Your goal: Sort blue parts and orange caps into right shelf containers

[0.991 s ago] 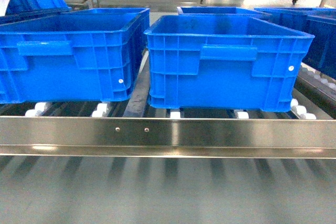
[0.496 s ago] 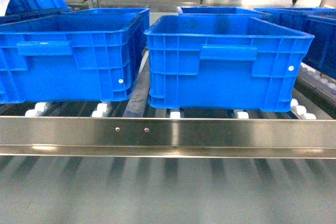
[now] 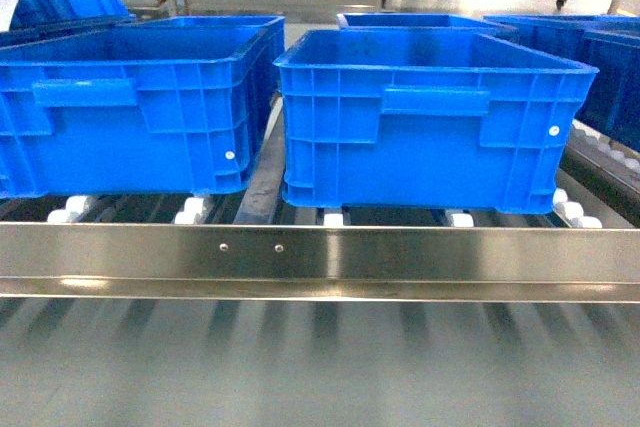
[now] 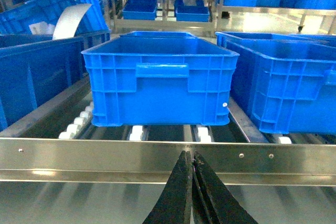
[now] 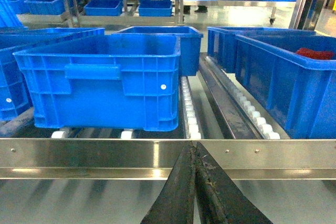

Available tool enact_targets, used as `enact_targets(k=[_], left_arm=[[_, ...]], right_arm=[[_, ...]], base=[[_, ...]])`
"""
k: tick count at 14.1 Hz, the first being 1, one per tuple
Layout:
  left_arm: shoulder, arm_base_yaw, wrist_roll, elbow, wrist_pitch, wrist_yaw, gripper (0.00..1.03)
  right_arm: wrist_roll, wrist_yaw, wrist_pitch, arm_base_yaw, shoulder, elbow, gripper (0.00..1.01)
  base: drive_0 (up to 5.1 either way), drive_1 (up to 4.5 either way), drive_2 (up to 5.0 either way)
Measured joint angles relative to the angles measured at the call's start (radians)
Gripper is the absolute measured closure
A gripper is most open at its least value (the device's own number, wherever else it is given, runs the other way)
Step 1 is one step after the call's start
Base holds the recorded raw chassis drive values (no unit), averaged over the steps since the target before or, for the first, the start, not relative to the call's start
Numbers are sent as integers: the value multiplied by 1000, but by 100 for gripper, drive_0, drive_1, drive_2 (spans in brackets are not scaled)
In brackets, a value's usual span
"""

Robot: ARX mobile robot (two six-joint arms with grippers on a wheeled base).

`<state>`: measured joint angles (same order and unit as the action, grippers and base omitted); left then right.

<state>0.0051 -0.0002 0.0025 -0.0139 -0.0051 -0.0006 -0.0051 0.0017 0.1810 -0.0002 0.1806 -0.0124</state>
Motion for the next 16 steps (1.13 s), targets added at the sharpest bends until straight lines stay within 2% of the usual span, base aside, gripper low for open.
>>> enact_targets(k=[1,6,7,8,12,15,16], left_arm=[[0,0,0,0,0,-3,101],[0,0,0,0,0,0,101],[0,0,-1,0,0,0,98],[0,0,-2,0,0,0,89],[0,0,-2,0,0,0,39],[0,0,-2,0,0,0,12],[0,0,0,0,0,0,3]], right_arm=[[2,-1,-190,0,-146,-1,99],[5,-2,-187,0,-177,0,99],[5,-2,-187,0,-177,0,99],[5,-2,-187,0,-177,0,93],[5,-2,-187,0,-177,0,42],[5,-2,-187,0,-177,0,15],[5,-2,-187,0,-177,0,3]], base=[[0,0,0],[0,0,0],[0,0,0],[0,0,0],[0,0,0],[0,0,0],[0,0,0]])
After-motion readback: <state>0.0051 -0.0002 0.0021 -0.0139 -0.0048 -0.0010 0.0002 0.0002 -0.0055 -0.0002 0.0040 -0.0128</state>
